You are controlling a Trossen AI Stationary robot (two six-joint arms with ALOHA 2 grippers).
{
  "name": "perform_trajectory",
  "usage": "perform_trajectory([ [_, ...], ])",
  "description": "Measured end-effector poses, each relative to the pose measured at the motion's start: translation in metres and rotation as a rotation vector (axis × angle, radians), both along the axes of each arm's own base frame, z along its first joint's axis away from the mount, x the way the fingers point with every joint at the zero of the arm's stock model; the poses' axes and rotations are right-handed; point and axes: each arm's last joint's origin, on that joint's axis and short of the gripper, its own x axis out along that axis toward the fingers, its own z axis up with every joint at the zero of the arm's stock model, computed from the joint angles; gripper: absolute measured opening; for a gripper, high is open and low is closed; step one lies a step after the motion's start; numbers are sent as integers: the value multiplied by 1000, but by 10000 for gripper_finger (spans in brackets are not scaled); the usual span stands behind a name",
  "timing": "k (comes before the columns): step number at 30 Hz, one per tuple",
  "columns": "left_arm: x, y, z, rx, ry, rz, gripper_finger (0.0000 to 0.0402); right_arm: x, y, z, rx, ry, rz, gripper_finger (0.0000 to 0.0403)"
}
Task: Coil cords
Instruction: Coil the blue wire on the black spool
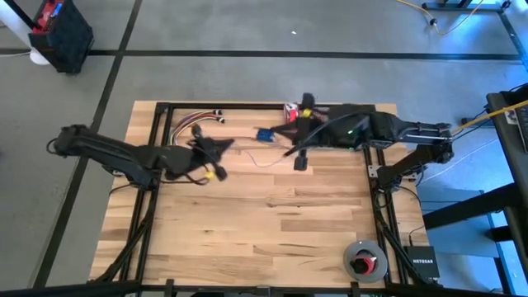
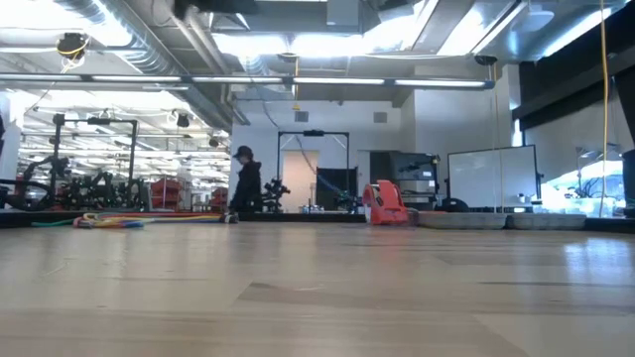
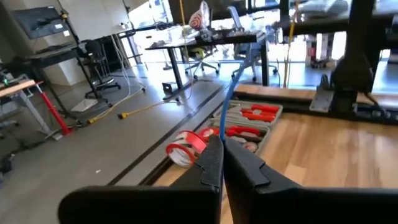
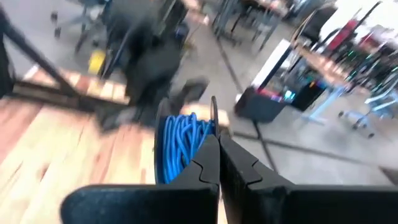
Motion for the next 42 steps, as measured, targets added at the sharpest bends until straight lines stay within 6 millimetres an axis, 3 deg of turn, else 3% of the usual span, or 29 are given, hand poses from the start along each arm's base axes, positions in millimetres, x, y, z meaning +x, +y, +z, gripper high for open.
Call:
perform_trajectory([
  [5, -34, 6, 22, -40, -90, -17, 0, 14, 0, -21, 4, 128, -23, 0],
  [10, -47, 5, 33, -89, -168, -160, 0, 44, 0, -52, -105, 255, -108, 0],
  [18, -38, 2, 35, -106, -217, -206, 0, 88, 1, -91, -167, 313, -149, 0],
  [24, -23, -5, 30, -109, -220, -229, 0, 108, -1, -103, -164, 261, -198, 0],
  [34, 19, -20, -1, -100, -120, -252, 0, 117, -2, -86, -53, 45, -141, 0],
  [42, 46, -21, -26, -58, -40, -134, 0, 92, -2, -51, -24, -66, -82, 0],
])
